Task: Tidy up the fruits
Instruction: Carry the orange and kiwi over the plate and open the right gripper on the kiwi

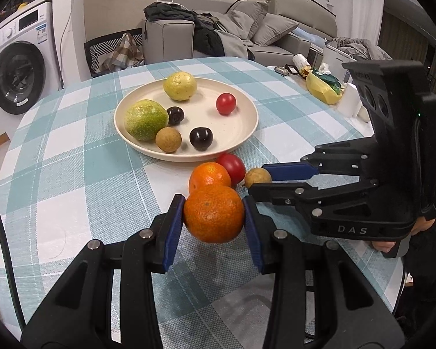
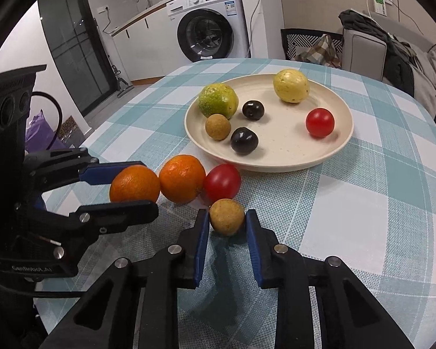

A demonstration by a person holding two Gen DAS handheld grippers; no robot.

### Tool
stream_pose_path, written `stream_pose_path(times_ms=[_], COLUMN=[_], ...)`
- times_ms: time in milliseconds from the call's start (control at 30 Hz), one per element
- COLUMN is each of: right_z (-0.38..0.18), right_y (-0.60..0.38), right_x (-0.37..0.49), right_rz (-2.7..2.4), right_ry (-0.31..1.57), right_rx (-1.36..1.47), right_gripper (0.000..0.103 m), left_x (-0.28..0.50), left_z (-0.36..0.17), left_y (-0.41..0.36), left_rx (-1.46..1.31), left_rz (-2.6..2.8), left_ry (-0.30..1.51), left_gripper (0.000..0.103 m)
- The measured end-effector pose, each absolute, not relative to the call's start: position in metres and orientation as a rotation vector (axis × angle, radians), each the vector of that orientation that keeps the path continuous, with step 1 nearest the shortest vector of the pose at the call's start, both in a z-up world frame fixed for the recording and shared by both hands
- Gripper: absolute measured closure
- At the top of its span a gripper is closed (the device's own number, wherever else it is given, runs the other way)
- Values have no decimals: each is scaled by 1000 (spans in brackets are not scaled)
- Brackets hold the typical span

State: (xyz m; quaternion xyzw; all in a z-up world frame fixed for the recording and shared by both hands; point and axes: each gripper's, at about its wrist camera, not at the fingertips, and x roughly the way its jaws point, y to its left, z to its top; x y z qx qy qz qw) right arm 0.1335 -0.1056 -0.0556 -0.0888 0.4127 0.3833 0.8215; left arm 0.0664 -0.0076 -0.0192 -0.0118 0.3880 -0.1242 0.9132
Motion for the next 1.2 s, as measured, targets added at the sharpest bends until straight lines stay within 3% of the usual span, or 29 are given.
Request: stream_pose_path(times_ms=[667,1200], right_z=[-35,-25], right_y=[-125,-137], right_x=[135,147], right_rz=[817,776], right_ry=[762,695], right_rx=[-87,11], right_gripper=[77,77], left_x=[62,91], left_z=[4,-2], left_y=[0,1], left_rx=[-60,-70], left_rz=[-173,-132], left_ry=[663,655], left_gripper=[66,66])
